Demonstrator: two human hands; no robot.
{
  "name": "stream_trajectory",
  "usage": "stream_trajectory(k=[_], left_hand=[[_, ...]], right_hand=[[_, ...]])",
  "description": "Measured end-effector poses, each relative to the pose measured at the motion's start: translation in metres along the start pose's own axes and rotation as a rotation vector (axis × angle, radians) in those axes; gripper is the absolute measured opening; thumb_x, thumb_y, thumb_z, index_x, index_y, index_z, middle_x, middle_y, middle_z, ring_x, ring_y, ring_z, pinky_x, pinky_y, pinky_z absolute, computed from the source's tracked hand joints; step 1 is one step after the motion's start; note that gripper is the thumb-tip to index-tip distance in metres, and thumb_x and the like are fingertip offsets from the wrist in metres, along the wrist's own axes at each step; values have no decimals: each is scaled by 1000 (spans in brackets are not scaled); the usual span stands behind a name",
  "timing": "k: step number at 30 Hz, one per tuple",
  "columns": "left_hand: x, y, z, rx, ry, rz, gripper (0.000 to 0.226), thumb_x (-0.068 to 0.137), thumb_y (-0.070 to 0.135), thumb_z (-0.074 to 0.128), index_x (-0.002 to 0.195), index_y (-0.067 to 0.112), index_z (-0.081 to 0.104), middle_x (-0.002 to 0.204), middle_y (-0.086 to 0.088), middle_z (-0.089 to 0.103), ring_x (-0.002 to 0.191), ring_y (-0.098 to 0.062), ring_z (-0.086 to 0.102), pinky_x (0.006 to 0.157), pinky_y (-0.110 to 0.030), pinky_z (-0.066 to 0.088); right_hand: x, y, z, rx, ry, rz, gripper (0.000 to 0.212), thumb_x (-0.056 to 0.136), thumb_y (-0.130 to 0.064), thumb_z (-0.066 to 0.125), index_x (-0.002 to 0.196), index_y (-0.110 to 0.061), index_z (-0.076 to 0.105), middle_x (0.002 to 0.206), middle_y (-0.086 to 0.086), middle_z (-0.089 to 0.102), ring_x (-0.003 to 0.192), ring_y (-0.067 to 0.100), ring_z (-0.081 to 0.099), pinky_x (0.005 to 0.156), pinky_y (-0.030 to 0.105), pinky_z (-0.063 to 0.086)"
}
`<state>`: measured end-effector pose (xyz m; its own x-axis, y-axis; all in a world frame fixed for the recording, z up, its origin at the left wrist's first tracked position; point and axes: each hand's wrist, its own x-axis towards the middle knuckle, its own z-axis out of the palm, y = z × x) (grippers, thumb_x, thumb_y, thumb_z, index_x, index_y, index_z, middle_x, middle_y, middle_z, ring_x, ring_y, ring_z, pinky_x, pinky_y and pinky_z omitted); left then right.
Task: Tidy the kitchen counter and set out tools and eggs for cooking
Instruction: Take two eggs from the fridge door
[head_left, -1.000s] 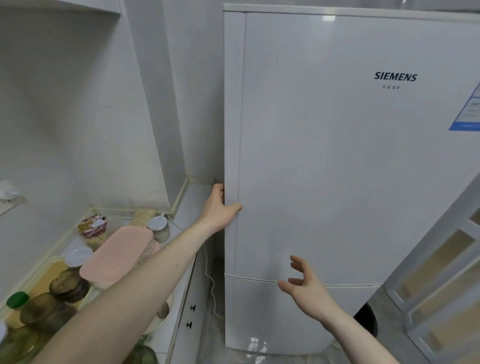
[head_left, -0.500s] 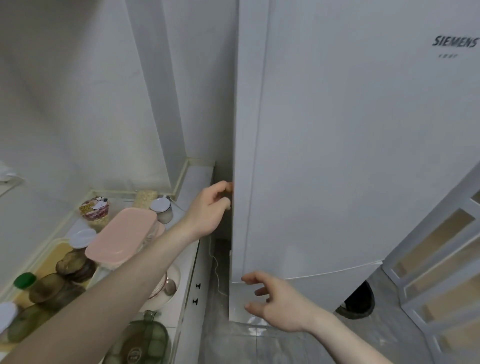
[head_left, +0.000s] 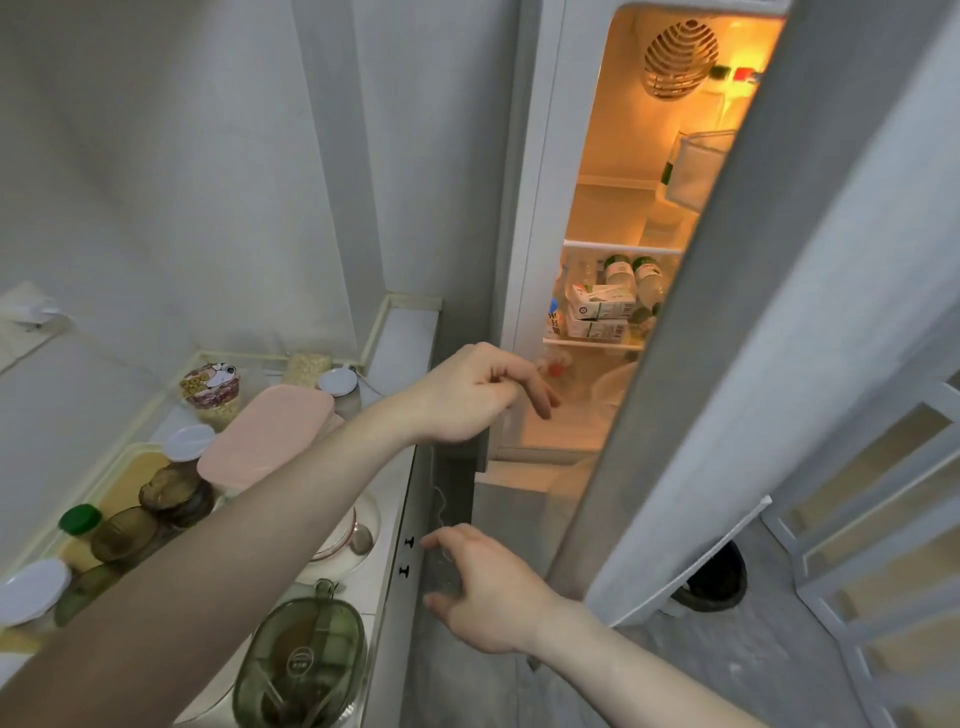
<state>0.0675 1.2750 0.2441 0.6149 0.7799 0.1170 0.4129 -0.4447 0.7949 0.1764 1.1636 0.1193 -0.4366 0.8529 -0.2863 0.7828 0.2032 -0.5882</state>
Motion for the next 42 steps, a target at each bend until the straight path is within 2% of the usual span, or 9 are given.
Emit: stream_trajectory(k=[5,9,12,16,22,26,33,38,42], left_hand=[[7,-10,-2,8,130,-93,47,87,-11,41,98,15,79,84,25,72,73,17,60,72,-8,42],[19,-29,14,24,91,-107,49,85,-2,43,95,31,78,112,13,74,111,2,63,104,-35,48],[32,-28,32,-5,40,-123,49,85,-1,44,94,34,78,116,11,73,115,-1,62,98,-33,47],[50,-18,58,-17,-48,-82,50,88,0,46,94,40,75,116,11,71,113,-3,60,99,-32,47],[73,3,95,-11,-133,16,43,89,-2,48,99,31,75,115,12,72,111,1,61,97,-29,50],[88,23,114,-5,-132,93,39,86,-1,50,101,24,76,111,11,73,110,-1,63,94,-31,52],[109,68,134,9,-105,259,38,83,4,53,97,31,74,107,15,72,104,0,63,87,-28,52],[125,96,155,58,-142,371,34,80,14,55,100,37,71,106,18,68,99,-2,62,85,-31,55],[133,123,180,179,-227,530,37,80,15,62,113,28,72,113,13,68,98,-7,63,87,-31,53]], right_hand=[[-15,7,-5,-94,186,74,58,92,-35,62,146,-28,41,146,-7,41,132,22,48,108,36,43],[-42,17,-10,-92,281,140,59,91,-39,62,145,-31,40,146,-11,40,133,18,46,108,33,41],[-66,32,-13,-57,352,233,57,91,-44,60,144,-37,39,146,-18,38,130,12,48,102,30,40],[-97,54,-13,12,396,330,56,90,-48,61,142,-39,42,144,-21,40,133,8,46,108,28,40],[-141,75,-28,77,460,395,51,89,-47,66,137,-40,49,136,-23,49,128,-3,45,99,8,30],[-164,65,-49,167,483,344,41,89,-46,68,128,-42,58,121,-31,59,107,-9,57,95,17,47],[-202,39,-110,244,888,227,22,89,-17,74,104,-33,71,100,-24,71,89,4,69,67,20,54],[-218,56,-127,81,1150,273,27,85,-10,76,103,-30,73,99,-18,69,98,5,66,81,19,49],[-228,71,-131,0,1221,393,35,86,-15,71,115,-35,64,113,-19,56,108,6,58,94,32,49]])
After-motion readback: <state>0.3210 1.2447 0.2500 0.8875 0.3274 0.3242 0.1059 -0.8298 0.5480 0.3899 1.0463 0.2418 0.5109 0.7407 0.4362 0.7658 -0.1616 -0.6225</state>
